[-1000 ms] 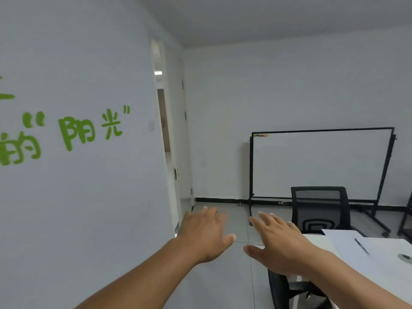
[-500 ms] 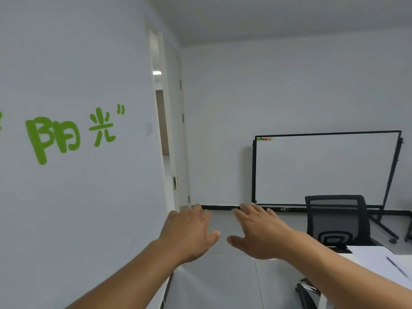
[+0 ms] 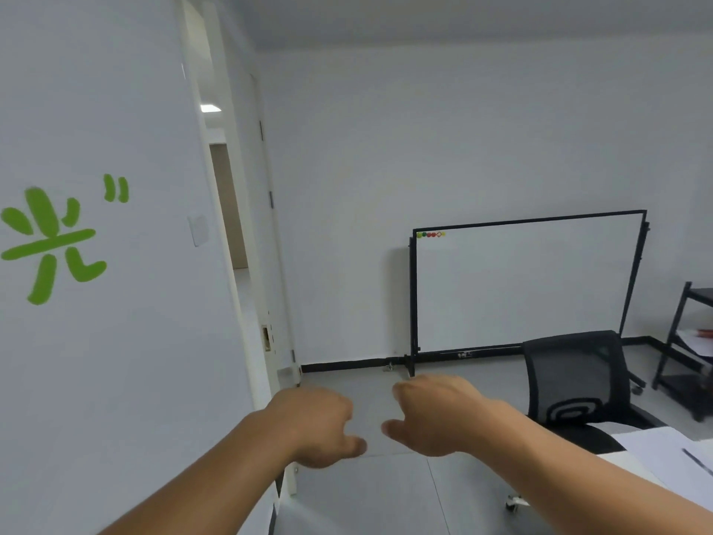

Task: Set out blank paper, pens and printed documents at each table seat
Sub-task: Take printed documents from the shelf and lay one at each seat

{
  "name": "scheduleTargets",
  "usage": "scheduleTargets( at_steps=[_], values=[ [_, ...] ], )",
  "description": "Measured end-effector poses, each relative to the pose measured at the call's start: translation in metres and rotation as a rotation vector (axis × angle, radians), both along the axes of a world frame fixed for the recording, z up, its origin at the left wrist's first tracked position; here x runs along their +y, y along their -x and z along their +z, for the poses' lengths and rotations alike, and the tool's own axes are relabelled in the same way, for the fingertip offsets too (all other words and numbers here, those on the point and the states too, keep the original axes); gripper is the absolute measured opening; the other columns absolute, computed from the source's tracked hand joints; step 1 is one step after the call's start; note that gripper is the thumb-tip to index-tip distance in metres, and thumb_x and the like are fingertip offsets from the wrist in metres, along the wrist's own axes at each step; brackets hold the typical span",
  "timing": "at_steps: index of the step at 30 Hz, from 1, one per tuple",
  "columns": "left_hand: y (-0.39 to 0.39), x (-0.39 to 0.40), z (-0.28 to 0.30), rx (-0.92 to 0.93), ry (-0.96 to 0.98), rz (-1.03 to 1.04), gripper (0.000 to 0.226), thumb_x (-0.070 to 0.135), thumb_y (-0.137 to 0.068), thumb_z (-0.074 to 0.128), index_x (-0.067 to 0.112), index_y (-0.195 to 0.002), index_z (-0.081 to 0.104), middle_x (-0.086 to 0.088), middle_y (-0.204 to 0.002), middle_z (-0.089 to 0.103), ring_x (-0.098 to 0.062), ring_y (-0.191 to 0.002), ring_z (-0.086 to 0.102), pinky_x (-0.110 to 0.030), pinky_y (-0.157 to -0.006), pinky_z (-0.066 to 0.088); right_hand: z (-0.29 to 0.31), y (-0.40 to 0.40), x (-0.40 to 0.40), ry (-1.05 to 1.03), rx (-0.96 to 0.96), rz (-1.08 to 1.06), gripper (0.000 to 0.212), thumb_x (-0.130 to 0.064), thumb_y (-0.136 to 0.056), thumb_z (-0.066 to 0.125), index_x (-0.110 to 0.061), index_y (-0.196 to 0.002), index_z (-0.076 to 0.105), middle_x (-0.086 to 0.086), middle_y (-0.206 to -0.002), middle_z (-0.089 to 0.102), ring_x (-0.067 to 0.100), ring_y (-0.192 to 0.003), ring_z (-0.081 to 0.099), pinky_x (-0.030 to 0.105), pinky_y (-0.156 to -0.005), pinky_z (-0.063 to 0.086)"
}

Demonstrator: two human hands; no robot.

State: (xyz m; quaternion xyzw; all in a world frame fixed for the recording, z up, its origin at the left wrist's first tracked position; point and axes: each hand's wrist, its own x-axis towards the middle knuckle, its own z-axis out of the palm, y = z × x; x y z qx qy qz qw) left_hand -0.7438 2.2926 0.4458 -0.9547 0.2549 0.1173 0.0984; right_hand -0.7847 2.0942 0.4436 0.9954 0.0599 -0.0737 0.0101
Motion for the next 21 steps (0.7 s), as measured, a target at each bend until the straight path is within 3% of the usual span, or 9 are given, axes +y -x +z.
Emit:
scheduleTargets(
  at_steps=[7,12,15,19,21],
  values=[
    [-0.134,-0.038,-0.008,0.015,-0.017,-0.013,0.063,0.069,-0.104,0.048,0.028,-0.151,0.056,-0.001,-0.146,0.063,-0.026,-0.13,0.062,-0.047,-0.107,0.052,-0.018,-0.142,-0.034,-0.02,0.04,0.004,0.041,-0.054,-0.106,0.049,-0.014,-0.105,0.06,0.002,-0.096,0.062,0.029,-0.09,0.058,0.038,-0.076,0.045],
    [-0.223,-0.053,-0.006,0.006,-0.045,0.007,0.063,0.07,-0.103,0.047,0.024,-0.143,0.063,-0.002,-0.139,0.069,-0.026,-0.124,0.066,-0.046,-0.103,0.055,-0.015,-0.23,-0.046,-0.019,0.035,0.031,0.038,-0.054,-0.104,0.05,-0.018,-0.09,0.052,-0.003,-0.083,0.056,0.026,-0.084,0.059,0.037,-0.075,0.048],
    [-0.275,-0.064,0.0,0.006,-0.046,0.001,0.064,0.071,-0.103,0.047,0.024,-0.144,0.061,-0.002,-0.138,0.069,-0.026,-0.123,0.066,-0.046,-0.101,0.055,-0.006,-0.278,-0.058,-0.027,0.007,0.025,0.039,-0.053,-0.104,0.051,-0.019,-0.086,0.05,-0.001,-0.086,0.059,0.025,-0.084,0.06,0.038,-0.075,0.049],
    [-0.35,-0.085,-0.003,-0.011,-0.023,-0.038,0.064,0.07,-0.103,0.048,0.025,-0.148,0.057,-0.001,-0.139,0.066,-0.027,-0.124,0.065,-0.047,-0.102,0.054,-0.009,-0.345,-0.078,-0.029,-0.012,-0.001,0.041,-0.055,-0.103,0.051,-0.017,-0.111,0.062,0.0,-0.104,0.067,0.026,-0.097,0.066,0.041,-0.088,0.057],
    [-0.389,-0.097,-0.01,-0.03,0.009,-0.079,0.064,0.068,-0.104,0.048,0.026,-0.152,0.051,-0.001,-0.14,0.061,-0.028,-0.124,0.063,-0.047,-0.102,0.053,-0.019,-0.38,-0.089,-0.024,-0.024,-0.035,0.04,-0.054,-0.103,0.05,-0.016,-0.113,0.059,0.001,-0.111,0.065,0.024,-0.099,0.061,0.041,-0.088,0.053]
  ],
)
